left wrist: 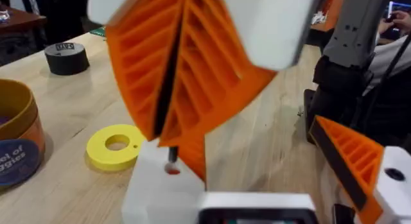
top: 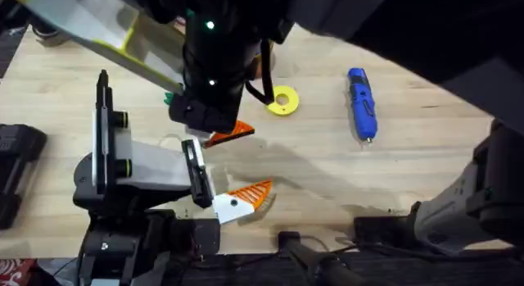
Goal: Pick up the gripper from the table and insert it into the empty holder that is missing its gripper. Then pick up a screw, insert it into the mounting hole, and use the screwdriver to tighten it. Finally, clean up the table by picking up the vegetable and placing it into the bucket.
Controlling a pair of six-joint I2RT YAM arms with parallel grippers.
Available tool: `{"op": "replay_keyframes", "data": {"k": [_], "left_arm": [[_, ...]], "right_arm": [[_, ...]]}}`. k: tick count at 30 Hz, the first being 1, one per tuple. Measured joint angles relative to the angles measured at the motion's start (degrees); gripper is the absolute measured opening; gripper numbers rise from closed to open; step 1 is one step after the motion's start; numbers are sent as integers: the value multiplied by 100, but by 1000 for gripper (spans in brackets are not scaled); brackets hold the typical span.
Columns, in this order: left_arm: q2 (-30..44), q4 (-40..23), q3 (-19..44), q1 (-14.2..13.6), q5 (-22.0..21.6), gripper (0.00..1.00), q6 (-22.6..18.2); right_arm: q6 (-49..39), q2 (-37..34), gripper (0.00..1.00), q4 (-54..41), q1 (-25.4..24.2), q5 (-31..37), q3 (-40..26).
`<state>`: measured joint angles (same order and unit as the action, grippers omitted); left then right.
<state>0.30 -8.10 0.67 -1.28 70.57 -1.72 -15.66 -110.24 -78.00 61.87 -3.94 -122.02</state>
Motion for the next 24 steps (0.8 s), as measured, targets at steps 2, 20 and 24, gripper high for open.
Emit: {"op": "replay_keyframes", "data": {"k": [2,20,24], "left_arm": [[2,0,0,0,0,986,0],[2,0,1,0,0,986,0],[2,0,2,0,0,986,0]], "right_arm": [[7,1,5,13,0,-1,0],[66,3,5,-35,-2,-1,8],[66,65,5,105,-2,-3,241]]}}
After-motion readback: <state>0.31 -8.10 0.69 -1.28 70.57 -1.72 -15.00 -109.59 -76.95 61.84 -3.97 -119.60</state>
